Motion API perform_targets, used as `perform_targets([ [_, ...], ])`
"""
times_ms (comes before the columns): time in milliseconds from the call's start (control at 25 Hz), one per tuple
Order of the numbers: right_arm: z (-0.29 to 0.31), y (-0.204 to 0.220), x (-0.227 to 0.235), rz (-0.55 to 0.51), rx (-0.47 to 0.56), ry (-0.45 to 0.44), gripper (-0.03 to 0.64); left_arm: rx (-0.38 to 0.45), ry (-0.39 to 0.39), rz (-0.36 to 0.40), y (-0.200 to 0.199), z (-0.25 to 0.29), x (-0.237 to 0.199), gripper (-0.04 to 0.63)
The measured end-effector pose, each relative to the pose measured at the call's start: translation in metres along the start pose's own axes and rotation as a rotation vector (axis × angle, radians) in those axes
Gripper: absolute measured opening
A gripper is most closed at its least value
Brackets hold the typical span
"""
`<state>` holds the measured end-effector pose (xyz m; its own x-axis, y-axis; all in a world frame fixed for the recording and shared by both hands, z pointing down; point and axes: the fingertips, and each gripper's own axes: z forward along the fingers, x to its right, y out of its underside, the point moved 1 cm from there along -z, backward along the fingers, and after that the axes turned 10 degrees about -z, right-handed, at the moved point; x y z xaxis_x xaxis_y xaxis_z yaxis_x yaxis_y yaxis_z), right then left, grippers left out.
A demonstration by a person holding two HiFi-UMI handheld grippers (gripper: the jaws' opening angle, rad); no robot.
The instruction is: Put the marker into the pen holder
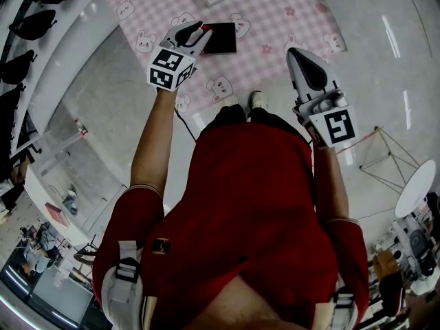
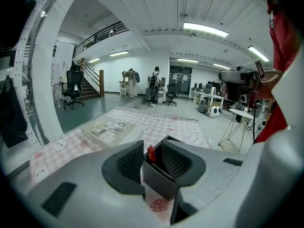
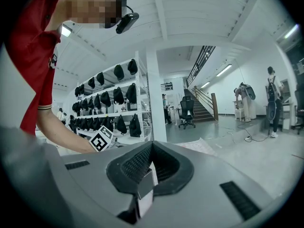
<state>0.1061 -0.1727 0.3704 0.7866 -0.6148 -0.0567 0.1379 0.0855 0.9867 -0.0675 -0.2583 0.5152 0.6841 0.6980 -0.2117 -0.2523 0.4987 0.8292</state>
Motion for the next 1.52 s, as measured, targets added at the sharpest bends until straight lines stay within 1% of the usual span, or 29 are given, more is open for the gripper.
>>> perform_targets([
  [200,0.000,-0.005,-0.005,0.001,0.004,-0.004,-0.002,0.036,-0.004,0.004,-0.008,-0.011,0.004,0.100],
  [400,0.003,-0.011,-0.013,-0.003,0.022,-0.018,-0.003,0.093,-0.014,0.014,-0.021,-0.029,0.011,0.100],
  [640,0.008,-0.010,-0.014,-0.004,0.041,-0.046,-0.003,0.197,-0.033,0.004,-0.039,-0.045,0.027,0.100],
  [840,0.005,-0.016,-0.020,-0.007,0.060,-0.070,-0.002,0.275,-0.038,-0.005,-0.055,-0.065,0.050,0.098],
  [1240,0.000,-0.027,-0.040,-0.022,0.098,-0.124,-0.003,0.415,-0.028,-0.025,-0.078,-0.106,0.091,0.068],
  [1520,-0.005,-0.036,-0.055,-0.034,0.128,-0.159,-0.003,0.480,-0.042,-0.022,-0.087,-0.133,0.112,0.026],
])
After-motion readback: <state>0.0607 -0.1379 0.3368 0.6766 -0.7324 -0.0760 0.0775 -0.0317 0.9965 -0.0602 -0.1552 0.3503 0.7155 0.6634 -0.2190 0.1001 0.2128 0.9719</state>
